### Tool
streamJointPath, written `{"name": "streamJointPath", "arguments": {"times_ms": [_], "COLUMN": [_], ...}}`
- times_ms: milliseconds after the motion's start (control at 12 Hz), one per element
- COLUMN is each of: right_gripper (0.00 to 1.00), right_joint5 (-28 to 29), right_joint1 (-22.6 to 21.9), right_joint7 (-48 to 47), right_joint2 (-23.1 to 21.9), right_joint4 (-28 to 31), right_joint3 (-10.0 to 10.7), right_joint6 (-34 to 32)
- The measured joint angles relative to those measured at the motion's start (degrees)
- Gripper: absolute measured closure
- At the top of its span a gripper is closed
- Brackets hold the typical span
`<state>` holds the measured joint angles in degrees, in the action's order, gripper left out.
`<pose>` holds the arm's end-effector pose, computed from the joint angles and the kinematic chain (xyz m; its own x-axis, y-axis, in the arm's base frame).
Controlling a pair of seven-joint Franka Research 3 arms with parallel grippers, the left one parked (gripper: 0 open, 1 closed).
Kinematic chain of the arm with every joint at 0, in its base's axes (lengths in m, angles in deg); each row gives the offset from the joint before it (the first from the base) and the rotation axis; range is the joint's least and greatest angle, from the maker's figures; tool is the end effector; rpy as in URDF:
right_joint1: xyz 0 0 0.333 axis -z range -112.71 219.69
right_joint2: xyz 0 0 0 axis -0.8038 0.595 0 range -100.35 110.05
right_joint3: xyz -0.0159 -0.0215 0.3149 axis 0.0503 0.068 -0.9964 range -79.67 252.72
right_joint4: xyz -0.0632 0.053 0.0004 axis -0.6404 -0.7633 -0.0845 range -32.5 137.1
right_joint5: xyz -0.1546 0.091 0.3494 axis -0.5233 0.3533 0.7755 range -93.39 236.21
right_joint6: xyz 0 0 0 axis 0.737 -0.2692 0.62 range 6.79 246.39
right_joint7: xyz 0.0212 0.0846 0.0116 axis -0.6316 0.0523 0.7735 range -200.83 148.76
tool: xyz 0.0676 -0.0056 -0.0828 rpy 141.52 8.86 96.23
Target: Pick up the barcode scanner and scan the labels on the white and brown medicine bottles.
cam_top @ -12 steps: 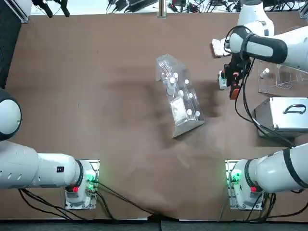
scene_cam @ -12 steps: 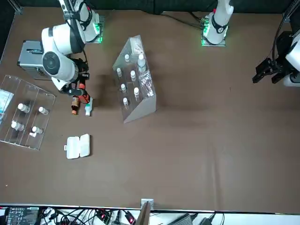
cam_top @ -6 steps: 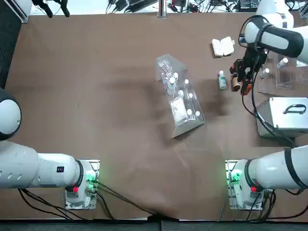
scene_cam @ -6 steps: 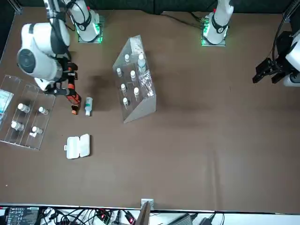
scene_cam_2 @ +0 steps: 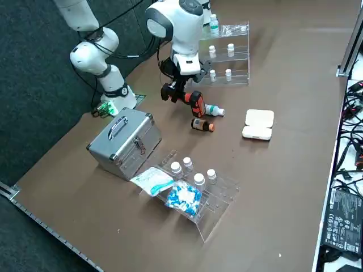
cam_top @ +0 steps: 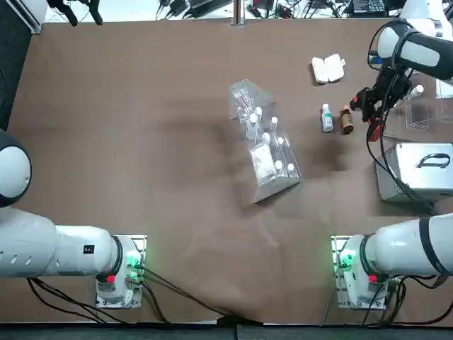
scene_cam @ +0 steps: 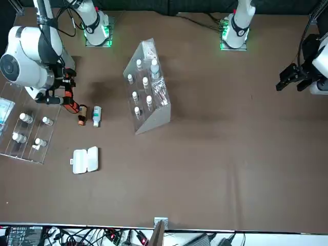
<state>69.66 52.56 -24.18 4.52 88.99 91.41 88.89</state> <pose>0.4780 -0.0354 0.3479 0.9358 -0.0231 -0.3519 -0.0200 -0.9997 0.0123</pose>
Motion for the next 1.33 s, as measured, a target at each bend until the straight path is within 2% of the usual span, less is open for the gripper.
{"name": "streamJointPath", "arguments": {"times_ms": [500,750,1000,1333], "right_gripper": [0.57,0.57,0.57,0.57], "right_joint5": [0.0,0.2,1.1,4.2], "right_joint1": [1.4,0.9,-3.0,-10.8], "right_joint7": [0.9,0.6,-4.4,-10.8], "right_joint2": [2.1,1.4,0.5,1.2], "right_joint4": [1.4,-0.1,-2.4,-2.9], "right_joint3": [-0.2,-1.8,-3.8,-4.5], "right_joint6": [2.7,2.7,3.0,6.7]}}
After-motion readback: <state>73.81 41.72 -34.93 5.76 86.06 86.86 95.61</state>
